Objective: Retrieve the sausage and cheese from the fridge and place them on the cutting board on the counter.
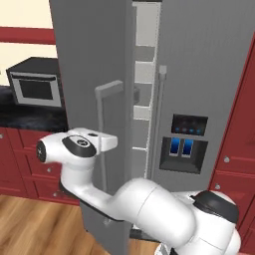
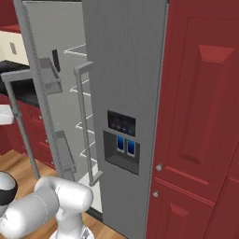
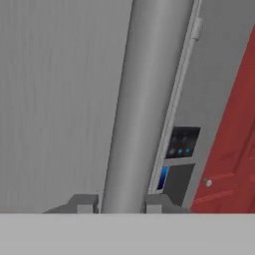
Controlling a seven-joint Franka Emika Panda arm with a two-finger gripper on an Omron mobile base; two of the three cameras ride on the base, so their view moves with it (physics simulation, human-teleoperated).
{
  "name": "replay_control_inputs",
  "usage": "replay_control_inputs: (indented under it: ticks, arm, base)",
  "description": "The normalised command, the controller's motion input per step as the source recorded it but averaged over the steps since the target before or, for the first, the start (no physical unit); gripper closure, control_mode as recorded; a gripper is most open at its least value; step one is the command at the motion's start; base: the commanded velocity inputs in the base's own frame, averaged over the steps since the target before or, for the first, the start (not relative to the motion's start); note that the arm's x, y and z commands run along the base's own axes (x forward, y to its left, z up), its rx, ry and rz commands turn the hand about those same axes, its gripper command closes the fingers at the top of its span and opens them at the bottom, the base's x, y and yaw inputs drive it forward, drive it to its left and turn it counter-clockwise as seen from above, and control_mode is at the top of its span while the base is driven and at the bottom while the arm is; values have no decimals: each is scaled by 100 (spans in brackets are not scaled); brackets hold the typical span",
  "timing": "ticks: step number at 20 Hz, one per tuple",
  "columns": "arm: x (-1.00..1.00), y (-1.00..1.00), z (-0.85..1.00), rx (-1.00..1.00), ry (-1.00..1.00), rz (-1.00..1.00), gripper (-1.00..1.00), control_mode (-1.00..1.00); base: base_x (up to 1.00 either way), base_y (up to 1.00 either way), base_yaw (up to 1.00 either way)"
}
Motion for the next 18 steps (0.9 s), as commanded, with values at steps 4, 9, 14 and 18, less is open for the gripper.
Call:
replay_control_inputs:
  ticks: [4, 9, 14, 18]
  arm:
    - [-50, 60, 21, -9, 0, 6, -100, -100]
    - [-97, -71, 58, 6, 0, 11, -100, -100]
    - [-80, -81, 57, 21, 5, 21, -100, -100]
    - [-48, 14, 14, 10, 8, 31, -100, -100]
  base:
    - [0, 0, 0]
    - [0, 0, 0]
    - [0, 0, 0]
    - [0, 0, 0]
